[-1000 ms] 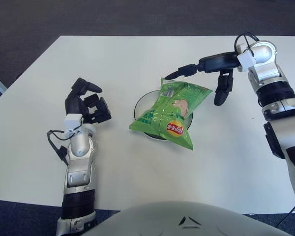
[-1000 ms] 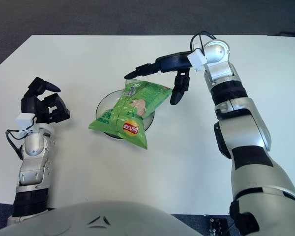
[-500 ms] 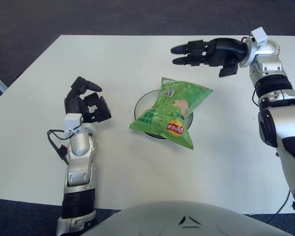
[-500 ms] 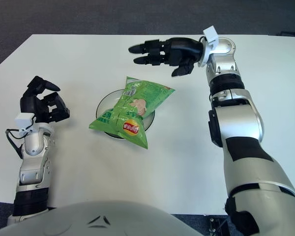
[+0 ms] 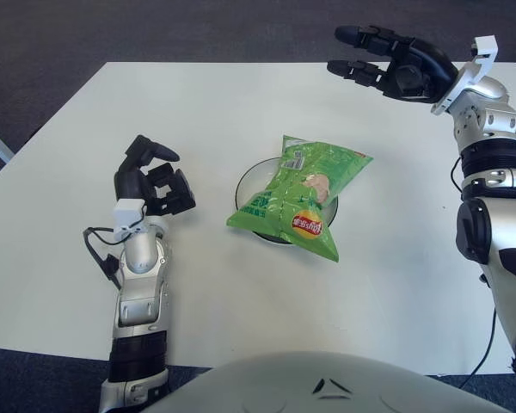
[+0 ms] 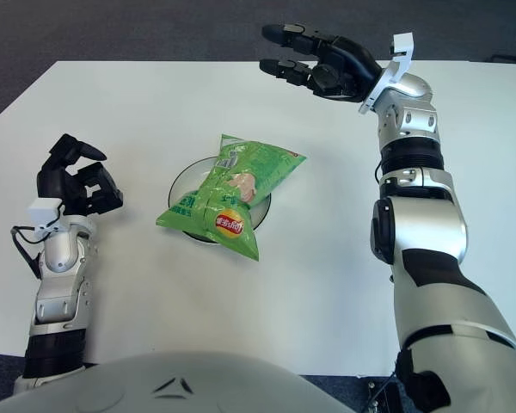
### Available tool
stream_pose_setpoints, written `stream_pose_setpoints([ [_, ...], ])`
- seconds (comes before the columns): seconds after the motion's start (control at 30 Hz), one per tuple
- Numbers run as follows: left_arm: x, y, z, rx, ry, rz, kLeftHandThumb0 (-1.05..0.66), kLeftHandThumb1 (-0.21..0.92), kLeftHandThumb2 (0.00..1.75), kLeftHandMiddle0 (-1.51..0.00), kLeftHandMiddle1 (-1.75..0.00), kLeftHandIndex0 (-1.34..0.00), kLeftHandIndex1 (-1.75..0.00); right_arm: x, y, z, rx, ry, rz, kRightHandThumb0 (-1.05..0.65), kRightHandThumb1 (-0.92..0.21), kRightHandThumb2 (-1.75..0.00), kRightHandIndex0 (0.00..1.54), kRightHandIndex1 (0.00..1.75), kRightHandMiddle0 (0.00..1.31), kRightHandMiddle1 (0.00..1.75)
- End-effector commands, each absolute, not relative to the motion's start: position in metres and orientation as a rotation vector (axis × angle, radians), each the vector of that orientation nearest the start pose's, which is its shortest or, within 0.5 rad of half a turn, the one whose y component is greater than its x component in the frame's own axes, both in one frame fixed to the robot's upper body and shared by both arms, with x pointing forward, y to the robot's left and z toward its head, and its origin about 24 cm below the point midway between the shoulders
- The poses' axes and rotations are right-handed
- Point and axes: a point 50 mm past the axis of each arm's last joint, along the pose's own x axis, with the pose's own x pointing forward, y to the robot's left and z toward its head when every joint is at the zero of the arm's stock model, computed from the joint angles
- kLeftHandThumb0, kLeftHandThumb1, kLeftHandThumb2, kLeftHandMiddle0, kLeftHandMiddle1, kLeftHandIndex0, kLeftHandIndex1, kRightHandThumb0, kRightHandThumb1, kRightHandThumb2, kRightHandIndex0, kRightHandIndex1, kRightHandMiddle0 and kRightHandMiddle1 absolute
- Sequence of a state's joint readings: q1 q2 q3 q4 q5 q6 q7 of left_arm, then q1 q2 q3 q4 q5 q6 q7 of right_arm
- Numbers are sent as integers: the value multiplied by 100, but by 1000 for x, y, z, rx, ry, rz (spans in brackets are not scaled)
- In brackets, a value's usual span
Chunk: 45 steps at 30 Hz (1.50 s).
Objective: Put the snack into the plate.
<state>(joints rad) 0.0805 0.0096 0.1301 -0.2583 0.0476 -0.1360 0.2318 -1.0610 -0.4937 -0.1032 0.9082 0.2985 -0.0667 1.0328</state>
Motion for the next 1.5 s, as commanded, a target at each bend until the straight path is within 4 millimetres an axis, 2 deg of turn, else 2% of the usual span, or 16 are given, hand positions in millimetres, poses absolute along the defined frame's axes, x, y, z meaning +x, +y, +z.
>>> stream_pose_setpoints([
  [0.0, 216, 190, 59, 26, -163, 396, -54, 18, 149, -136, -175, -73, -175, 389, -213, 213, -112, -234, 694, -39, -43, -110, 27, 98, 4, 128],
  [0.03, 216, 191, 59, 26, -162, 397, -54, 18, 149, -136, -175, -73, -175, 389, -213, 212, -96, -238, 664, -38, -51, -101, 30, 102, 9, 137],
  [0.07, 216, 191, 59, 27, -162, 399, -54, 18, 148, -136, -175, -73, -175, 388, -213, 206, -68, -227, 616, -37, -65, -84, 33, 108, 14, 149],
  [0.1, 215, 191, 59, 27, -162, 400, -54, 18, 148, -136, -175, -72, -175, 386, -213, 201, -48, -218, 582, -36, -73, -73, 35, 114, 19, 157],
  [0.2, 215, 192, 59, 30, -166, 405, -54, 19, 148, -136, -175, -72, -175, 380, -213, 186, -1, -171, 484, -36, -79, -65, 39, 123, 25, 166],
  [0.3, 216, 193, 59, 35, -166, 407, -53, 19, 148, -137, -175, -72, -175, 380, -213, 172, 37, -94, 366, -37, -75, -73, 42, 129, 30, 170],
  [0.4, 216, 193, 59, 39, -167, 408, -54, 18, 148, -137, -175, -73, -175, 380, -211, 157, 51, -26, 279, -12, -62, -88, 46, 141, 35, 173],
  [0.47, 216, 193, 59, 38, -167, 409, -54, 18, 149, -138, -175, -73, -175, 382, -211, 141, 60, 22, 242, -7, -56, -94, 49, 144, 37, 174],
  [0.57, 217, 193, 59, 37, -166, 409, -54, 17, 150, -138, -175, -73, -175, 381, -209, 134, 77, 62, 212, -3, -51, -100, 51, 146, 40, 174],
  [1.0, 217, 191, 61, 20, -176, 384, -55, 16, 152, -139, -175, -75, -175, 365, -185, 103, 164, 147, 122, -1, -28, -126, 68, 142, 55, 175],
  [1.1, 217, 190, 62, 16, -178, 378, -55, 16, 152, -140, -175, -75, -175, 357, -183, 79, 167, 170, 69, -1, -20, -134, 76, 140, 60, 175],
  [1.2, 218, 189, 62, 13, -180, 375, -55, 15, 152, -140, -175, -75, -175, 351, -182, 58, 166, 193, 29, -1, -10, -148, 84, 146, 63, 175],
  [1.3, 217, 187, 63, 12, -180, 377, -55, 15, 152, -140, -175, -75, -175, 345, -182, 31, 172, 238, -23, -1, -4, -155, 88, 150, 64, 175],
  [1.37, 217, 186, 63, 18, -181, 377, -55, 15, 152, -140, -175, -76, -175, 341, -185, 21, 176, 258, -50, -1, -2, -158, 89, 151, 64, 175],
  [1.47, 216, 185, 63, 24, -182, 377, -56, 15, 153, -139, -175, -76, -175, 340, -186, 16, 180, 263, -69, -1, -1, -160, 91, 153, 64, 175],
])
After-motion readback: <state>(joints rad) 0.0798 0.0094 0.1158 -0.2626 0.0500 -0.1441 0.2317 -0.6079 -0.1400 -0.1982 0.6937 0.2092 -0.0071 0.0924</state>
